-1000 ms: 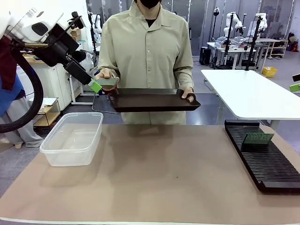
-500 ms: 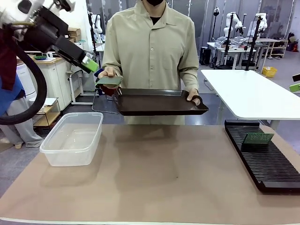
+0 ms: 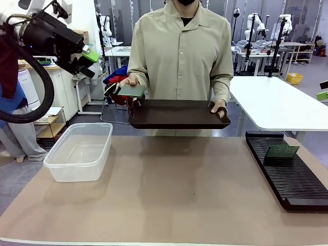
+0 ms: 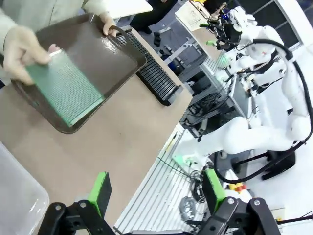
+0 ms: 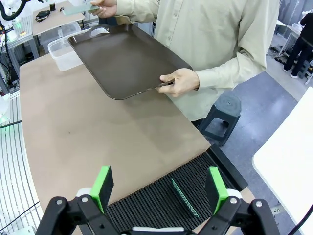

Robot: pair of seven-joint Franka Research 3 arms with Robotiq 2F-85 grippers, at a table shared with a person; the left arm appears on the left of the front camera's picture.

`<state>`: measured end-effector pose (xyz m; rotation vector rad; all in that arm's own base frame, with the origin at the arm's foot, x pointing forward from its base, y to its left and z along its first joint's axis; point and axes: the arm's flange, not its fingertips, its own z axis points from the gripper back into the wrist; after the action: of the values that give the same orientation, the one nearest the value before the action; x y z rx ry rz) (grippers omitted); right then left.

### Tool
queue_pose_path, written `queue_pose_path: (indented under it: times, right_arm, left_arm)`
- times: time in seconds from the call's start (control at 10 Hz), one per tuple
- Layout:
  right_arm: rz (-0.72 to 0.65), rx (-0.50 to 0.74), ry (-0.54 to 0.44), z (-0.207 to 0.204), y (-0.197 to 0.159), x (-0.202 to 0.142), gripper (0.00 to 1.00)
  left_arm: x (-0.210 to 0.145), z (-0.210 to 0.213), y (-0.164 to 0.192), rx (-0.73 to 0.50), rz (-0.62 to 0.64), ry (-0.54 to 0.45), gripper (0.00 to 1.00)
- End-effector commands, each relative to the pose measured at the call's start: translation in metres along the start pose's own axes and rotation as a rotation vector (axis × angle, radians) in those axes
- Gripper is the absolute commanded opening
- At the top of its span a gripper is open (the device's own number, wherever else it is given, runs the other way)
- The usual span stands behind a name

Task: Sort PCBs into racks and boxes based on the side picked up.
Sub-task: Pick up the Blank PCB handed by the Human.

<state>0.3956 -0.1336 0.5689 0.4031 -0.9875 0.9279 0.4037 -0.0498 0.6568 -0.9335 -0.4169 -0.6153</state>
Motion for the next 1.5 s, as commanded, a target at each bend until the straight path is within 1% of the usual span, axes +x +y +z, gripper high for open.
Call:
queue_pose_path:
  times: [0.0,0.2,0.3,0.4,0.5,0.9,1.0,1.1,1.2,1.3,1.4]
  right_arm:
    - [-0.002,0.008,-0.002,0.000,0.001,0.000,1.00]
    - [-0.002,0.008,-0.002,0.000,0.001,0.000,1.00]
    - [-0.002,0.008,-0.002,0.000,0.001,0.000,1.00]
    - [-0.002,0.008,-0.002,0.000,0.001,0.000,1.00]
    - [-0.002,0.008,-0.002,0.000,0.001,0.000,1.00]
    - [-0.002,0.008,-0.002,0.000,0.001,0.000,1.00]
    - [-0.002,0.008,-0.002,0.000,0.001,0.000,1.00]
    - [-0.002,0.008,-0.002,0.000,0.001,0.000,1.00]
    - [-0.002,0.008,-0.002,0.000,0.001,0.000,1.00]
    - [-0.002,0.008,-0.002,0.000,0.001,0.000,1.00]
    - [-0.002,0.008,-0.002,0.000,0.001,0.000,1.00]
  left_arm:
    - [0.009,0.003,0.022,-0.079,0.099,-0.008,1.00]
    - [0.007,-0.006,0.048,-0.139,0.177,-0.015,1.00]
    - [0.006,-0.010,0.059,-0.154,0.189,-0.016,1.00]
    - [0.005,-0.017,0.062,-0.159,0.182,-0.014,1.00]
    - [0.000,-0.010,0.059,-0.121,0.165,-0.011,1.00]
    - [0.002,-0.013,0.063,-0.117,0.178,-0.011,1.00]
    - [0.020,-0.014,0.080,-0.293,0.401,-0.060,1.00]
    - [0.033,-0.008,0.102,-0.355,0.534,-0.102,1.00]
    - [0.040,-0.001,0.122,-0.431,0.596,-0.122,1.00]
    - [0.044,-0.002,0.135,-0.435,0.641,-0.165,1.00]
    - [0.047,-0.006,0.147,-0.434,0.666,-0.164,1.00]
